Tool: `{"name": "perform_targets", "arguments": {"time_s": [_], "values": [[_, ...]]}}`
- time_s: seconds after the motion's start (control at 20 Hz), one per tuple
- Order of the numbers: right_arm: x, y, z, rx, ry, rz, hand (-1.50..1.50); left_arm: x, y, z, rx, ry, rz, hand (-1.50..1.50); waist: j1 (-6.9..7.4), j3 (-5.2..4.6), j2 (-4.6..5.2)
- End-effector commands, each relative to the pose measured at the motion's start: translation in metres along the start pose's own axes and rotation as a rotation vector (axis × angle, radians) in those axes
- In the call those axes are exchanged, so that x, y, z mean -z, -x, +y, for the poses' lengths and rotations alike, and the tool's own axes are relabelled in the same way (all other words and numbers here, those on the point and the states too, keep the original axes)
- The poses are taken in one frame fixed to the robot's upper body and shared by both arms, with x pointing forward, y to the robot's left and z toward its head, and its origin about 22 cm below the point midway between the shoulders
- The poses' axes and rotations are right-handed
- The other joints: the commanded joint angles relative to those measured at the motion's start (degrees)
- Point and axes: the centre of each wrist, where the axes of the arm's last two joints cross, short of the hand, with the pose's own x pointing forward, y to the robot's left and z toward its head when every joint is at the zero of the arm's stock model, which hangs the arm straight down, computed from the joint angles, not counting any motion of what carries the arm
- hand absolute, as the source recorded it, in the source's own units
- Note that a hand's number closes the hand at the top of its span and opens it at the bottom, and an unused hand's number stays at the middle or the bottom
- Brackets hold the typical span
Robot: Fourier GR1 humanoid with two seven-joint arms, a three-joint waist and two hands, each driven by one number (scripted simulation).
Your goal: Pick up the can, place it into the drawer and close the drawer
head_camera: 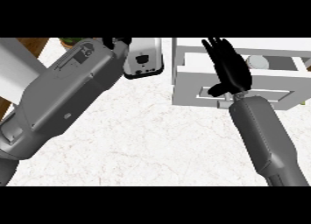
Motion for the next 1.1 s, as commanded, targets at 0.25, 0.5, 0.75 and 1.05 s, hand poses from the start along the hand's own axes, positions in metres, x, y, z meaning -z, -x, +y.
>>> {"name": "perform_targets", "arguments": {"time_s": [0.25, 0.5, 0.75, 1.05], "values": [[0.012, 0.012, 0.029, -0.039, 0.038, 0.051, -1.5, -0.003, -0.002, 0.023, -0.002, 0.009, -0.014, -1.5, 1.05, 0.66, 1.31], [0.03, 0.023, 0.015, -0.055, 0.089, 0.093, -1.5, -0.006, -0.021, 0.026, -0.014, 0.003, -0.012, -1.5, 2.29, 0.71, 1.41], [0.047, 0.019, 0.003, -0.062, 0.145, 0.102, -1.5, -0.007, -0.021, 0.039, -0.001, 0.006, -0.018, -1.5, 2.08, 0.68, 1.48], [0.058, 0.026, -0.011, -0.096, 0.188, 0.106, -1.5, -0.009, -0.028, 0.039, -0.011, 0.015, -0.02, -1.5, 2.87, 0.72, 2.27]]}}
